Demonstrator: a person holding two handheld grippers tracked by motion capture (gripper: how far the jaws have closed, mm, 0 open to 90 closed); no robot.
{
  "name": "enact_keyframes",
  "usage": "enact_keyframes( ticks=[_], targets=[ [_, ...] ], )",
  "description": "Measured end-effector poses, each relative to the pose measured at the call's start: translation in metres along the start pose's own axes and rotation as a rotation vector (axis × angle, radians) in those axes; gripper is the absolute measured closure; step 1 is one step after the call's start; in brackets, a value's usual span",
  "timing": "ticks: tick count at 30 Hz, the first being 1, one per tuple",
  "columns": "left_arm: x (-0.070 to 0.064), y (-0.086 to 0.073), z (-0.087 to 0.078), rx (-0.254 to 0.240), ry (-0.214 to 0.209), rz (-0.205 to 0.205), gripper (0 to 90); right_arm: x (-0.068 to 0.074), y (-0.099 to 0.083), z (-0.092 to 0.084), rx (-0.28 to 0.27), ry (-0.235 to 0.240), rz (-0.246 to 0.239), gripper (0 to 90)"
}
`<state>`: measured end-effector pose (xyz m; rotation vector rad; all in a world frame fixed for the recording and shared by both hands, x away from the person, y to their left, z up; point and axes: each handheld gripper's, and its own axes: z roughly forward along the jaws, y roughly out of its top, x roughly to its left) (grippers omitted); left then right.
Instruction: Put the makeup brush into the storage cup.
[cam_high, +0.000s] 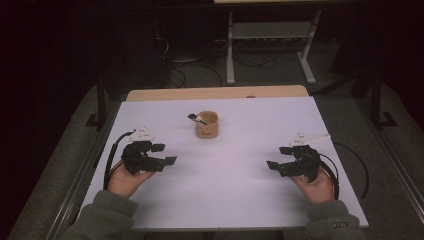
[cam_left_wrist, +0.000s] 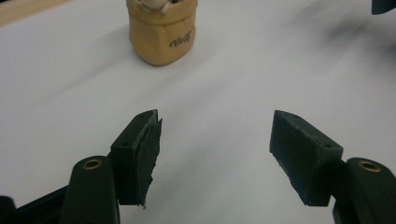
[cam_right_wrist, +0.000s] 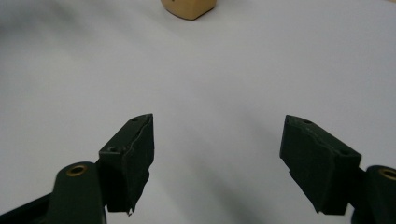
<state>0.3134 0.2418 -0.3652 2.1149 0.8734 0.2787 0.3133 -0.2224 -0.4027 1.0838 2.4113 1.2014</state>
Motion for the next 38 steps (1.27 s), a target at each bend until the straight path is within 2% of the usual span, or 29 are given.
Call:
enact_keyframes(
  ticks=[1, 4, 8, 9, 12, 13, 15, 19, 23, 26, 35, 38],
  targets=[
    [0.0, -0.003, -0.001, 0.006, 0.003, 0.011, 32.8, 0.001, 0.0, 0.0, 0.003, 0.0, 0.004, 25.2],
    [-0.002, -0.013, -0.001, -0.013, 0.004, -0.007, 32.8, 0.003, -0.001, 0.002, 0.011, -0.002, -0.002, 25.2],
    [-0.004, -0.025, -0.003, 0.005, 0.011, 0.006, 32.4, 0.006, -0.001, 0.004, 0.022, -0.003, -0.002, 25.0],
    [-0.005, -0.029, -0.002, -0.007, 0.01, -0.014, 32.3, 0.006, -0.001, 0.005, 0.019, -0.004, -0.012, 24.8],
    [-0.004, -0.037, -0.001, 0.005, 0.015, -0.004, 32.3, 0.008, -0.002, 0.005, 0.028, -0.007, -0.021, 24.7],
    [-0.005, -0.04, 0.001, 0.001, 0.009, -0.016, 32.3, 0.01, -0.003, 0.005, 0.026, -0.007, -0.014, 24.8],
    [-0.005, -0.042, 0.0, 0.009, 0.01, -0.014, 31.8, 0.01, -0.006, 0.006, 0.016, -0.003, -0.018, 25.0],
    [-0.007, -0.044, -0.003, -0.018, 0.011, -0.016, 30.8, 0.011, -0.008, 0.007, 0.025, 0.002, -0.013, 24.5],
    [-0.006, -0.046, -0.004, -0.004, 0.012, 0.006, 30.3, 0.011, -0.009, 0.006, 0.021, 0.004, -0.016, 24.5],
    [-0.007, -0.046, -0.003, -0.013, 0.01, -0.009, 29.9, 0.011, -0.009, 0.006, 0.023, 0.007, -0.013, 24.4],
    [-0.003, -0.048, -0.004, -0.008, 0.022, 0.002, 29.6, 0.011, -0.011, 0.007, 0.022, 0.015, -0.017, 24.3],
    [-0.003, -0.048, -0.004, -0.017, 0.023, -0.009, 29.6, 0.011, -0.011, 0.007, 0.023, 0.016, -0.016, 24.3]
  ],
)
